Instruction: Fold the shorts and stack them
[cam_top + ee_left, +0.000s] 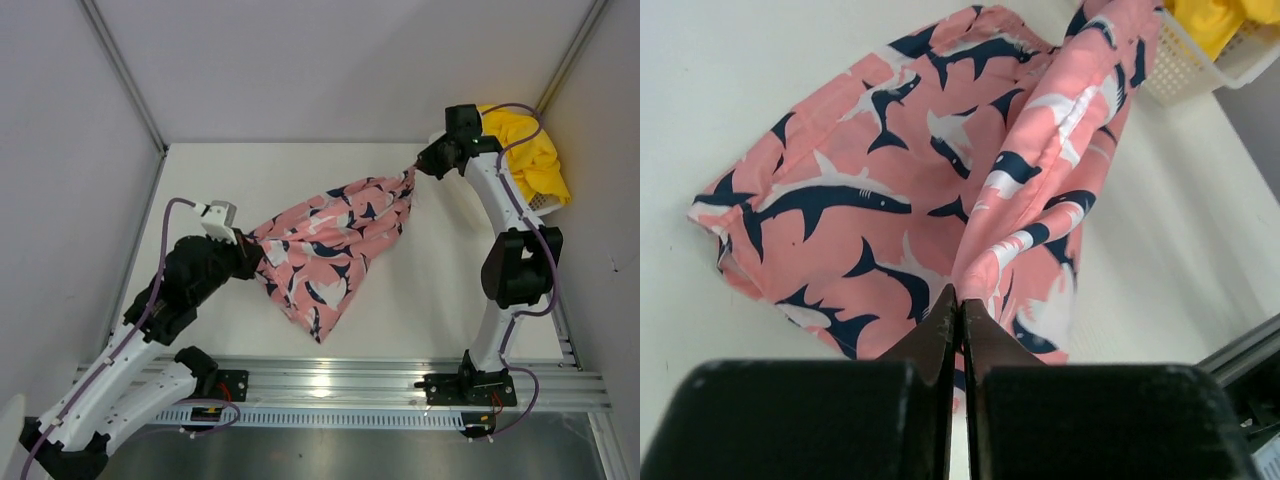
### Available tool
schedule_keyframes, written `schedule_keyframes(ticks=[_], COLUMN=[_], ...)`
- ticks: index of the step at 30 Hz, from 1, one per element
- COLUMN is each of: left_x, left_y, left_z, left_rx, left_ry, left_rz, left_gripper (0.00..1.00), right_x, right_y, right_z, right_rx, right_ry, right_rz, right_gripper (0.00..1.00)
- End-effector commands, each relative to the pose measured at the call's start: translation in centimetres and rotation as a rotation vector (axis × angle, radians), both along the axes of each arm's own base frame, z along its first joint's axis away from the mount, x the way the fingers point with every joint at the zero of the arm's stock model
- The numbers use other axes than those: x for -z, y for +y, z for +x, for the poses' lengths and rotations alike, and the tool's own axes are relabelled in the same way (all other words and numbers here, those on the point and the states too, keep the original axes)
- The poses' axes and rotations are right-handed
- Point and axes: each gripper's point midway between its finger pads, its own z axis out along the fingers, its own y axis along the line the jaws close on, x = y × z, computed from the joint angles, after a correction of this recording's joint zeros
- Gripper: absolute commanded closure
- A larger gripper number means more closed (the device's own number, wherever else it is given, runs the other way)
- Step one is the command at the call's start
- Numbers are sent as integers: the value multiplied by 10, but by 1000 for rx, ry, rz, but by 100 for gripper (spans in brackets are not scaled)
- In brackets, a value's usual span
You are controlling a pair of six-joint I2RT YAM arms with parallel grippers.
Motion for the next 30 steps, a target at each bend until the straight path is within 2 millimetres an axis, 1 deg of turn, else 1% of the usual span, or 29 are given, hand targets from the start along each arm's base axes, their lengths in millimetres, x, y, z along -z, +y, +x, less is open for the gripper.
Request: schedule_keyframes(ticks=[1, 2, 3, 4, 5, 6, 7, 8, 9, 10, 11, 12, 13, 15, 16, 17, 18, 19, 21, 22, 23, 24, 25, 26, 28, 29, 30], left_x=[-43, -54, -52, -55, -57, -60, -57, -61, -59, -56, -54, -50, -38, -38, -28, -21, -15, -8, -1, 2, 2, 9, 13, 18, 39, 40, 46], left_y=[-10, -9, -6, -4, 4, 7, 9, 10, 19, 22, 26, 36, 39, 51, 55, 64, 66, 69, 79, 81, 88, 90, 93, 95, 101, 104, 108], left_z=[2, 4, 10, 13, 19, 22, 26, 28, 35, 40, 43, 48, 51, 60, 63, 70, 72, 76, 86, 89, 94, 99, 102, 106, 112, 116, 118], left_rx=[90, 86, 67, 61, 32, 24, 15, 26, -5, -17, -29, -64, -75, -109, -120, -152, -155, -166, -197, -193, -217, -230, -245, -266, -311, -335, -360], left_ry=[-58, -75, -66, -67, -66, -68, -56, -62, -52, -37, -26, -11, 16, 16, 35, 51, 70, 79, 96, 99, 103, 127, 131, 150, 198, 202, 216], left_rz=[-72, -79, -69, -70, -70, -74, -72, -85, -80, -75, -71, -64, -60, -77, -79, -79, -85, -85, -95, -110, -125, -123, -120, -125, -117, -122, -120], left_gripper=[100, 100, 100, 100, 100, 100, 100, 100, 100, 100, 100, 100, 100, 100, 100, 100, 100, 100, 100, 100, 100, 100, 100, 100, 100, 100, 100], right_x=[-27, -24, -25, -23, -20, -20, -19, -17, -16, -16, -17, -17, -17, -18, -15, -14, -15, -9, -9, -4, -2, -2, 4, 4, 9, 17, 15], right_y=[2, 4, 5, 7, 9, 11, 12, 13, 16, 12, 14, 18, 21, 24, 29, 32, 34, 38, 41, 46, 48, 48, 51, 55, 58, 62, 65], right_z=[28, 32, 36, 38, 43, 46, 49, 51, 55, 59, 62, 68, 71, 79, 83, 86, 91, 94, 100, 102, 104, 109, 111, 115, 120, 124, 129], right_rx=[71, 73, 76, 82, 81, 83, 90, 93, 97, 123, 121, 116, 116, 122, 119, 119, 117, 113, 131, 127, 127, 139, 139, 138, 142, 137, 131], right_ry=[-118, -119, -129, -127, -128, -133, -133, -133, -134, -146, -158, -177, -185, -205, -205, -210, -230, -228, -253, -257, -264, -281, -278, -295, -306, -306, -331], right_rz=[57, 62, 69, 77, 82, 90, 97, 101, 110, 97, 105, 110, 114, 116, 117, 123, 130, 134, 140, 137, 135, 136, 138, 145, 142, 141, 150], right_gripper=[100, 100, 100, 100, 100, 100, 100, 100, 100, 100, 100, 100, 100, 100, 100, 100, 100, 100, 100, 100, 100, 100, 100, 100, 100, 100, 100])
